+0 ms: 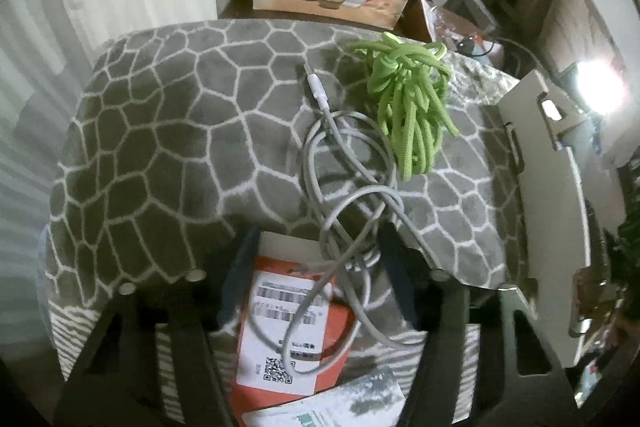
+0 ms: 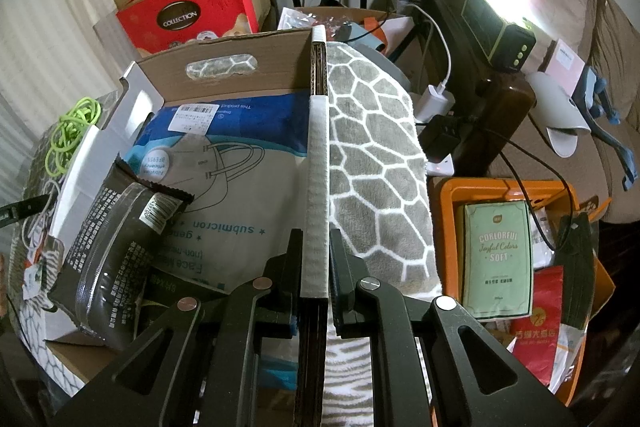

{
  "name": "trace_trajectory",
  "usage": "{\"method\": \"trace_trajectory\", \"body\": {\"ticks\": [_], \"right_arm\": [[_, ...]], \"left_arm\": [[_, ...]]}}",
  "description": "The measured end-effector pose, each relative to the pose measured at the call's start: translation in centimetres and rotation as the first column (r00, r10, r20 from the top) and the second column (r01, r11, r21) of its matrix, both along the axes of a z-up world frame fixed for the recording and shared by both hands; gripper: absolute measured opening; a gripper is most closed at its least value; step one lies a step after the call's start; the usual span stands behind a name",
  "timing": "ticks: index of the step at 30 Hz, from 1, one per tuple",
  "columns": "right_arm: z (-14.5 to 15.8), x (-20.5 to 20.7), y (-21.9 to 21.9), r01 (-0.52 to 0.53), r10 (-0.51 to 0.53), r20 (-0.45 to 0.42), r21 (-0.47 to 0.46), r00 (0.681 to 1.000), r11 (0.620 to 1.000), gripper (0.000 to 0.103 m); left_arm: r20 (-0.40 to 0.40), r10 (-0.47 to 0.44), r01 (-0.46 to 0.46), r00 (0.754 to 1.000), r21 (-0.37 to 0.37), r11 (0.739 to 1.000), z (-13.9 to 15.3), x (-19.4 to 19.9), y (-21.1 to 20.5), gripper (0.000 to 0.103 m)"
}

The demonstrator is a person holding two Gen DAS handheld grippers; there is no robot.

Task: Organize objects
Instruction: 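Grasp the white cable with the left gripper, then lift the white cable with the left gripper and carry it toward the box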

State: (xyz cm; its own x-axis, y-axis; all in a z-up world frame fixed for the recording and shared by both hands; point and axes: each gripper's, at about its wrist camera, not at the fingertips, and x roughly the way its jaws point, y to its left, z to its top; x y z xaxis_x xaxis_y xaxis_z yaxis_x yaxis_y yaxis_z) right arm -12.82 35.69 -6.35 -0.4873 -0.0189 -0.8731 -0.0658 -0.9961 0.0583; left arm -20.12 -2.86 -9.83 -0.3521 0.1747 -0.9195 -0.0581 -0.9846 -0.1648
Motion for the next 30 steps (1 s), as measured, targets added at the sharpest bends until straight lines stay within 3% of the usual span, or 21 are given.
{"method": "trace_trajectory", "body": {"ticks": [5,14,17,30], "right_arm": [[0.0,0.0,0.0,0.000,0.000,0.000,0.001,1.000,1.000,0.010],[0.0,0.0,0.0,-0.002,0.002,0.001,-0.002,1.000,1.000,0.010],[0.0,0.0,0.0,-0.002,0.002,0.000,0.000,1.000,1.000,0.010],[-0.1,0.0,0.0,-0.001,0.001,0.000,-0.002,1.000,1.000,0.010]], "left_arm": [[-0.013,0.008,-0.008,1.000,0.003,1.000,0.0,-0.3,0.1,0.030],[-0.056,0.016,-0.012,0.998,0.064,0.998,1.7,0.9,-0.4,0.027],[-0.073,0.014,-0.006,0.997,0.110,0.994,3.1,1.4,-0.7,0.012],[-0.136,-0.028,0.052,0.990,0.172,0.984,7.3,2.6,0.7,0.009]]}}
